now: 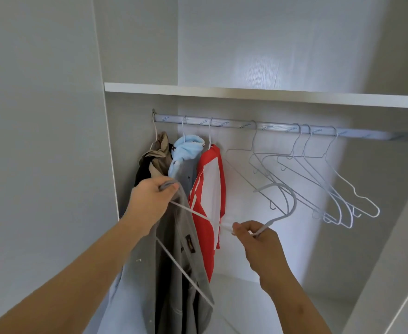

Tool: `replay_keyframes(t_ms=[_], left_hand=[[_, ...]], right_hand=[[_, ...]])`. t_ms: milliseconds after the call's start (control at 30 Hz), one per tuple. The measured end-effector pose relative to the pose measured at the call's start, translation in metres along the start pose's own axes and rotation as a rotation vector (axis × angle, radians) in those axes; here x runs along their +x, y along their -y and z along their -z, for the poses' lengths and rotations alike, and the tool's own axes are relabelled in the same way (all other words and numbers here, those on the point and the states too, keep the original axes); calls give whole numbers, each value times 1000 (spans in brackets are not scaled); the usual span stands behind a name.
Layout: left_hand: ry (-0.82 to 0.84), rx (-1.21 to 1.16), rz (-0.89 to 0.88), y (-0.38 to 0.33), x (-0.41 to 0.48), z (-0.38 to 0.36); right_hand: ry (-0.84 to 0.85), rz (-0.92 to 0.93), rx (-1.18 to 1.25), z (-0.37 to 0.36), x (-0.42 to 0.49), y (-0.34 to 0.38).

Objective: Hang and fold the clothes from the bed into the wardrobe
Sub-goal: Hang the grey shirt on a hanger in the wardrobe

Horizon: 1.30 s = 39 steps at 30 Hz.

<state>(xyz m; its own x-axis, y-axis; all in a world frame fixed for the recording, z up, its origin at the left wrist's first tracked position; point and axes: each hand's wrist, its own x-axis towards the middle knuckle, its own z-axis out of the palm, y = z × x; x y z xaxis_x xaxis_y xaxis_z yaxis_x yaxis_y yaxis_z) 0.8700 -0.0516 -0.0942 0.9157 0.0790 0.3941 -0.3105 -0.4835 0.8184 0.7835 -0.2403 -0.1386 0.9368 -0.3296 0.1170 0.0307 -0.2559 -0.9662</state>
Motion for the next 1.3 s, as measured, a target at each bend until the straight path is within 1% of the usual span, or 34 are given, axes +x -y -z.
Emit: replay_keyframes(t_ms=[100, 167, 233, 300, 367, 433, 500, 533, 567, 600, 633, 667, 700, 767, 867, 967, 1033, 1100, 1167, 1200, 1233, 1300], left_hand=[[-106, -128, 107, 7, 12, 12], [-125, -285, 172, 6, 11, 10], [-42, -420, 265, -3, -2, -3], [107, -542, 330, -11, -21, -20], [294, -611, 283, -20, -38, -32], [470, -577, 104, -29, -49, -36], [544, -430, -154, -31, -50, -30], [523, -295, -310, -30, -48, -26], [448, -79, -493, -26, -44, -21], [325, 191, -681, -21, -38, -17], [193, 426, -834, -16, -33, -14], [128, 566, -917, -13, -31, -12], [105, 625, -958, -11, -29, -12], [144, 628, -968, -11, -27, -14], [171, 539, -936, -18, -21, -15], [188, 469, -872, -26, -12, -10], [178, 436, -789, -25, -2, -6], [202, 380, -699, -25, 7, 1], [194, 329, -625, -26, 15, 8], [166, 313, -593, -27, 20, 12], [125, 301, -566, -28, 24, 17], [44, 285, -532, -31, 32, 27]], right_hand=[[-66, 39, -32, 3, 2, 1], [-89, 51, -36, 2, 3, 1], [-87, 75, -42, -3, 5, 2], [-62, 100, -43, -12, 5, 2], [-17, 104, -3, -21, 5, 2], [5, 65, 87, -24, 6, 4], [-17, 34, 145, -20, 7, 6], [-36, 28, 160, -16, 8, 6], [-58, 29, 156, -12, 9, 7], [-74, 46, 134, -8, 10, 8], [-79, 65, 114, -6, 10, 9], [-75, 88, 103, -3, 11, 11], [-64, 102, 104, -2, 11, 13], [-36, 128, 100, 0, 10, 15], [-34, 185, 58, 2, 8, 17], [-135, 265, 68, 4, 5, 25], [-226, 367, 60, 5, 3, 28], [-355, 496, 31, 6, 0, 28], [-416, 577, 68, 6, -5, 23], [-392, 573, 115, 6, -5, 19], [-333, 543, 162, 6, -6, 16], [-169, 462, 192, 5, -5, 10]])
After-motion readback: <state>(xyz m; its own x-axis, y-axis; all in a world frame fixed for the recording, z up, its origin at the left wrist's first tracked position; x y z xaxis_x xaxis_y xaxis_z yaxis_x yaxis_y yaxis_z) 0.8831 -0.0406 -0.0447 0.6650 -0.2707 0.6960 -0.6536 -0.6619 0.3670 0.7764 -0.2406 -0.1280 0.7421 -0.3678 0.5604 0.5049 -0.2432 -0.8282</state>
